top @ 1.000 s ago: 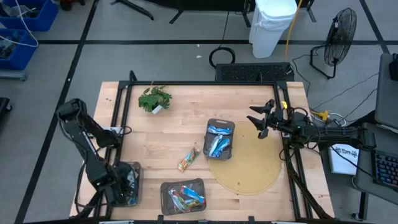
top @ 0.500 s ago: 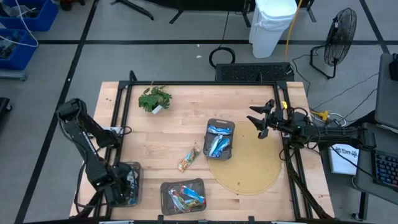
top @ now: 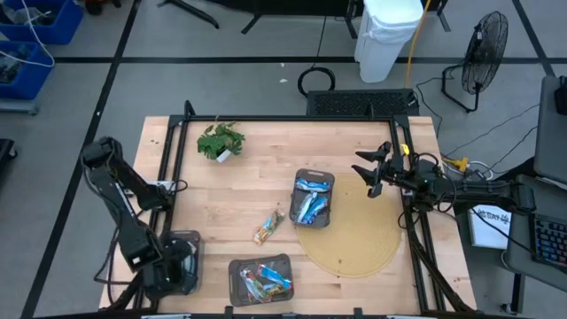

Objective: Pick and place Granola Bars by type
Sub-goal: Put the yellow granola bar into the bottom left black bin

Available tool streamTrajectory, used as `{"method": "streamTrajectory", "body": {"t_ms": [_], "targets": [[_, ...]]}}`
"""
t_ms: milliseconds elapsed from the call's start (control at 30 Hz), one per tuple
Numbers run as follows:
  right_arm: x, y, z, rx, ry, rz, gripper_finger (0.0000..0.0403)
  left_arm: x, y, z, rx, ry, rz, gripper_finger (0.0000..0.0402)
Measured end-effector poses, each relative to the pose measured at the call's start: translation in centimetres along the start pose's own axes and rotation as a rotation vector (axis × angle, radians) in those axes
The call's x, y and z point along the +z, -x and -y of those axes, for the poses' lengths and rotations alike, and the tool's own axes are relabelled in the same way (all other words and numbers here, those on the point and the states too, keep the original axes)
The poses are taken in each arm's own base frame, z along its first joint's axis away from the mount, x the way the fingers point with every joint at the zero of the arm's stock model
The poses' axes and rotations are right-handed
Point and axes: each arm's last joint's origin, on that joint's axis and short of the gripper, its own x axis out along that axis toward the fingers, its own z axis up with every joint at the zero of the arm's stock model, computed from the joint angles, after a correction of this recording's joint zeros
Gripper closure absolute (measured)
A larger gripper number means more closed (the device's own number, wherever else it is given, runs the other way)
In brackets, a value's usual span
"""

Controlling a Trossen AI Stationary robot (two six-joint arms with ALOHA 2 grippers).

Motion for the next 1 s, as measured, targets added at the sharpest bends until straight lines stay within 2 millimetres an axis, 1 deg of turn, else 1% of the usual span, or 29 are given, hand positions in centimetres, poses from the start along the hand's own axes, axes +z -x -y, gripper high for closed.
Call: {"method": "streamTrajectory", "body": {"t_ms": [167, 333, 433, 533, 600, 700, 900, 1000], "targets": [[0.0, 0.0, 0.0, 0.0, 0.0, -0.001, 0.0193, 0.4, 1.7, 0.7, -0.171, -0.168, 0.176, 0.0316], [0.0, 0.0, 0.0, 0.0, 0.0, 0.0, 0.0193, 1.3, 3.5, 1.6, -0.294, -0.43, 0.422, 0.0316], [0.0, 0.0, 0.0, 0.0, 0.0, 0.0, 0.0193, 2.2, 4.3, 2.0, -0.316, -0.539, 0.604, 0.0316], [0.0, 0.0, 0.0, 0.0, 0.0, -0.001, 0.0193, 3.3, 4.8, 2.4, -0.295, -0.624, 0.799, 0.0316], [0.0, 0.0, 0.0, 0.0, 0.0, 0.0, 0.0193, 4.3, 5.1, 2.9, -0.26, -0.648, 0.875, 0.0316], [0.0, 0.0, 0.0, 0.0, 0.0, -0.001, 0.0193, 6.5, 5.3, 3.8, -0.198, -0.63, 0.865, 0.0316], [0.0, 0.0, 0.0, 0.0, 0.0, 0.0, 0.0193, 11.5, 6.2, 4.9, -0.152, -0.462, 0.728, 0.0316], [0.0, 0.0, 0.0, 0.0, 0.0, 0.0, 0.0193, 13.7, 6.2, 5.3, -0.117, -0.436, 0.7, 0.0316]]}}
